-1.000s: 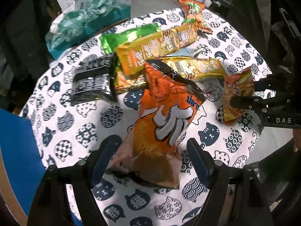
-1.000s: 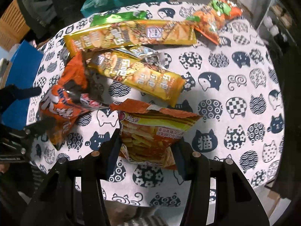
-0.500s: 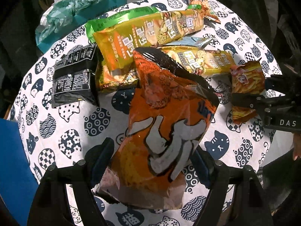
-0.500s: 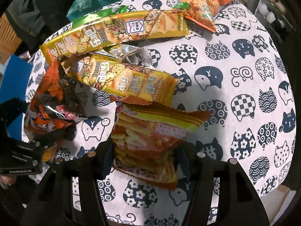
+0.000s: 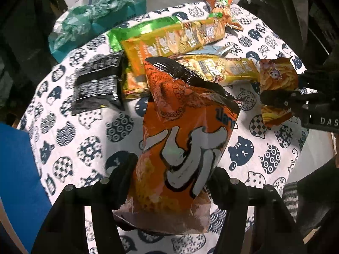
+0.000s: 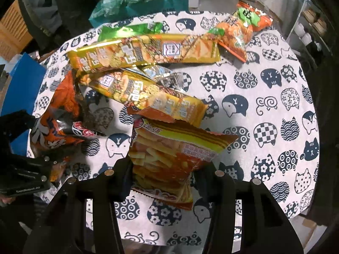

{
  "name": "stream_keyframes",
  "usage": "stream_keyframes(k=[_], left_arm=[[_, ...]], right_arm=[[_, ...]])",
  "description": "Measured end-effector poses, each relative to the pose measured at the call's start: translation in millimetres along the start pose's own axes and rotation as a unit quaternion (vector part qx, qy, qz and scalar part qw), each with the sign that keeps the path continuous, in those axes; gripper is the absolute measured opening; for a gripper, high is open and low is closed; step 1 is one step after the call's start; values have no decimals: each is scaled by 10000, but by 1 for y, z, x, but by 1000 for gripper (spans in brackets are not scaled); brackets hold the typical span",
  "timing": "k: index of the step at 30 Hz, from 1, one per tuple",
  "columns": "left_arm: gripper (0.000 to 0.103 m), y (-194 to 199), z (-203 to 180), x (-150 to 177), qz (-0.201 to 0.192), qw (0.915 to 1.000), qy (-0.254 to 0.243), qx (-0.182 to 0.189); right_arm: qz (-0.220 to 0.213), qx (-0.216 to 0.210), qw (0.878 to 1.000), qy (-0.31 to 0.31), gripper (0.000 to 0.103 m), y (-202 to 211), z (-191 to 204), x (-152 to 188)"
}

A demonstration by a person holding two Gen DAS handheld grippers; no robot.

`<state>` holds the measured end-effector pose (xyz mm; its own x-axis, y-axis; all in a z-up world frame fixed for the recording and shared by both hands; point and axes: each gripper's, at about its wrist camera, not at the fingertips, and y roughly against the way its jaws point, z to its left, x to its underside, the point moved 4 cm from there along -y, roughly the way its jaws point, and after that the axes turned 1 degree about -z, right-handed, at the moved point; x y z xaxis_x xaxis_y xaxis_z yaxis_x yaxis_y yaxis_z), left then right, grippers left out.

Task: Organize snacks

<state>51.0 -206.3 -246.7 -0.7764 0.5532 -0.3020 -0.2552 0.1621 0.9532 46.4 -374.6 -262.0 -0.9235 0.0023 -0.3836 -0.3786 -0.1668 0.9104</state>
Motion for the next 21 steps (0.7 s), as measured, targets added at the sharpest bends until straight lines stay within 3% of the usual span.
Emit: stream_keyframes(k=[21], left_arm=[[64, 96, 79, 18, -696, 9925, 932, -375]], right_arm=[[-614, -125, 9966, 531, 49, 61, 62, -31]])
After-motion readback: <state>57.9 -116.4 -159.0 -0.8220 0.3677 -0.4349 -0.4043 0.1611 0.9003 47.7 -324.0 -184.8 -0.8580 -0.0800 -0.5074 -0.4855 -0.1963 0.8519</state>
